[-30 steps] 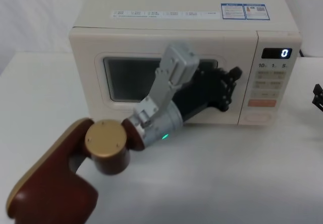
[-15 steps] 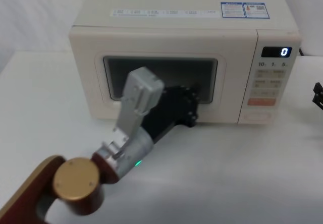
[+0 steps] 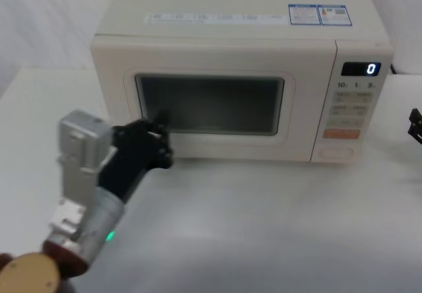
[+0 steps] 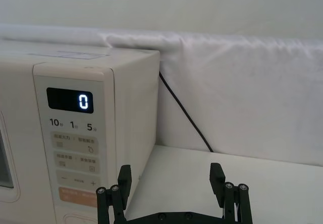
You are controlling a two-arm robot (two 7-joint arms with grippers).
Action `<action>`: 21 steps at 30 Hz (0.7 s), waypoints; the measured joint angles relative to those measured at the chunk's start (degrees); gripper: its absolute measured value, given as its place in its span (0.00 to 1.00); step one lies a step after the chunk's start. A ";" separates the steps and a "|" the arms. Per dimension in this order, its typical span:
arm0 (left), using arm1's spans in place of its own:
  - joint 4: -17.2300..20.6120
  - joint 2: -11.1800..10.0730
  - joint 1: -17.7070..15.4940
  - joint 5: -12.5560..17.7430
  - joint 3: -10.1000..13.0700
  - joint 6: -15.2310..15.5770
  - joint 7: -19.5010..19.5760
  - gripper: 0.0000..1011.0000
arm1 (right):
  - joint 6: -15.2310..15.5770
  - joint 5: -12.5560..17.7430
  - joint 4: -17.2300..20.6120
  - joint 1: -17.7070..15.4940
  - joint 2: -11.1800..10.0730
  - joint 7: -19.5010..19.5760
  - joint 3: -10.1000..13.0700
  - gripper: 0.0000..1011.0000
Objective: Press the button to open the microwave door with one hand; close the microwave door with the other hand.
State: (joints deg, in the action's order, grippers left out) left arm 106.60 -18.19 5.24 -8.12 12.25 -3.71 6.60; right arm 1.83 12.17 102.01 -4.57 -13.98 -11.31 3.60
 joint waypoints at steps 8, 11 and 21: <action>2.23 -0.10 5.31 -0.25 -6.78 -1.32 -2.54 0.00 | 0.00 0.00 0.00 0.00 -0.01 0.00 0.00 0.99; 2.63 0.23 6.86 -0.85 -9.16 -1.95 -3.11 0.00 | 0.00 0.00 0.00 0.00 0.00 0.00 0.00 0.99; 2.96 1.92 10.75 -3.52 -15.75 -3.26 -4.04 0.00 | 0.00 0.00 0.00 0.00 0.00 0.00 0.00 0.99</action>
State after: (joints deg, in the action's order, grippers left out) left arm 109.57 -16.27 15.99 -11.64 -3.50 -6.97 2.56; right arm 1.83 12.17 102.01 -4.57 -13.98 -11.31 3.60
